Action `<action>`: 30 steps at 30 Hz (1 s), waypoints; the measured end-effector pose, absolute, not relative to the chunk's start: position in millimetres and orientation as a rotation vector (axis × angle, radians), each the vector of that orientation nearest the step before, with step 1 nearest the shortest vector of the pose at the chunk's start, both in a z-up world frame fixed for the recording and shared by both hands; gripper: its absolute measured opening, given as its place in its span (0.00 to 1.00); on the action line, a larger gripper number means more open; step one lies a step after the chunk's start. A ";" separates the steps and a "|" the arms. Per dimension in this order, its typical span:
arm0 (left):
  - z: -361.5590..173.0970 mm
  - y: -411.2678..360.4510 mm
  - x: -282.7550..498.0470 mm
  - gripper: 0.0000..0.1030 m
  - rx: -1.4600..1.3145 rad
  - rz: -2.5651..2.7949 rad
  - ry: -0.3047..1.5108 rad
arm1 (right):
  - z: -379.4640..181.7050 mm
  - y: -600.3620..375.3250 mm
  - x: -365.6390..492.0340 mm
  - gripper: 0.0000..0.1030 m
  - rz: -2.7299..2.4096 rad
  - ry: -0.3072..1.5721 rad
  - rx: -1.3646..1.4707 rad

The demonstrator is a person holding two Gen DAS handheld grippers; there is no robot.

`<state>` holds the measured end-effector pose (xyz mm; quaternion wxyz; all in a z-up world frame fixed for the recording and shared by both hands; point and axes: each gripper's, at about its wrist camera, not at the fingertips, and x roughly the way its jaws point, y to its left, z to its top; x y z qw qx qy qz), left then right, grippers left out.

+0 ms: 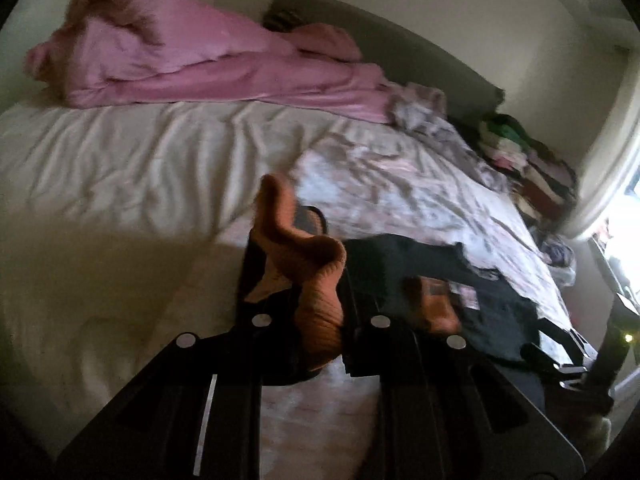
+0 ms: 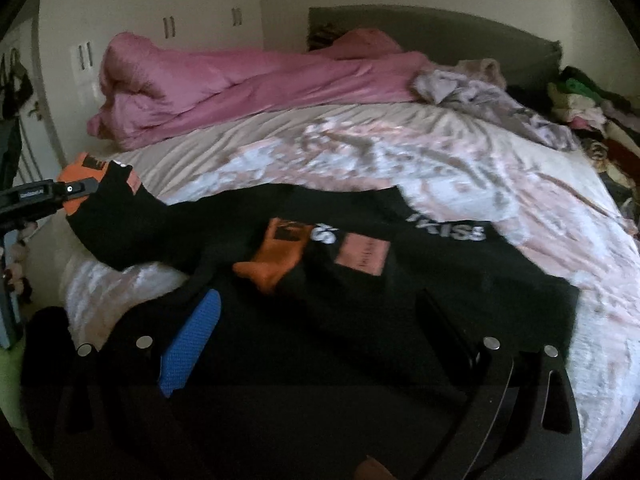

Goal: Fold small clothes
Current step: 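Lift the second sleeve with the left gripper and lay it across the shirt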

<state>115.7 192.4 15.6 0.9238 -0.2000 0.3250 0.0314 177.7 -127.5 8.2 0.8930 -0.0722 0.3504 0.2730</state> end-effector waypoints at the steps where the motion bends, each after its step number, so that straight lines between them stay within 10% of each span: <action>1: 18.8 182.5 118.1 0.08 -0.403 0.045 0.665 | 10.5 -134.0 176.7 0.94 0.554 0.722 -0.138; 30: 34.2 12.9 164.7 0.08 -0.213 -0.242 0.689 | 27.6 -270.0 174.3 0.94 0.344 0.644 0.137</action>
